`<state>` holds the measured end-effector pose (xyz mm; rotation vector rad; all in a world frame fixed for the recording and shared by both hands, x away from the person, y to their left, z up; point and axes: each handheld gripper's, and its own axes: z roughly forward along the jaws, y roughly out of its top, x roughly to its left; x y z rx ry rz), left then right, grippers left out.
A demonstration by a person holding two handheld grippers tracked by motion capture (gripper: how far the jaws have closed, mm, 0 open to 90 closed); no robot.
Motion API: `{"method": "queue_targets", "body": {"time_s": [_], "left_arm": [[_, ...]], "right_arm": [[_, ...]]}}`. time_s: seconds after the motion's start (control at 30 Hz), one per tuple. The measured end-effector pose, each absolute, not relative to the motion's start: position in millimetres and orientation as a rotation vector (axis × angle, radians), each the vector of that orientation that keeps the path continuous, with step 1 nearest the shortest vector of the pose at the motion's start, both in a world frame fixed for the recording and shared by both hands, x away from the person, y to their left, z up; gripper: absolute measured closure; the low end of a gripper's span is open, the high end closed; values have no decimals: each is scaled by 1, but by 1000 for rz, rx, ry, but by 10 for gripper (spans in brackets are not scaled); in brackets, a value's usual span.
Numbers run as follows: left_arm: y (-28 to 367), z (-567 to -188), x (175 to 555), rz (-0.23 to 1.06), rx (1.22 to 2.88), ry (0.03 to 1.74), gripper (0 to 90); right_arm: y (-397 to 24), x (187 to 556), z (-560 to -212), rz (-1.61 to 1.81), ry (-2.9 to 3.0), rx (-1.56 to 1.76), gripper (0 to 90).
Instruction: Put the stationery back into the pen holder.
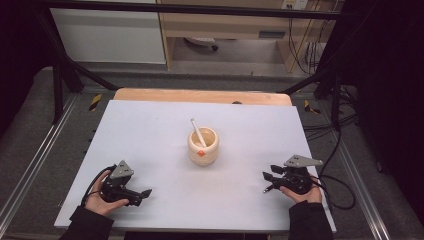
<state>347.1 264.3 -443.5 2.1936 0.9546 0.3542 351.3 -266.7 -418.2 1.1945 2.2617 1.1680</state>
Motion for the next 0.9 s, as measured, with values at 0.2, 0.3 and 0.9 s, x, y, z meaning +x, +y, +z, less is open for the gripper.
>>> {"method": "queue_targets", "body": {"time_s": [0.2,0.3,0.9], "left_arm": [[264,-443,347,355,2194,952,11],[264,-443,347,355,2195,950,12],[262,-444,346,354,2198,945,13]], "right_arm": [[-284,348,-424,1117,2241,1244,720],[-291,348,-427,1085,2222,1277,776],[-312,350,-439,912,2201,1376,900]]}}
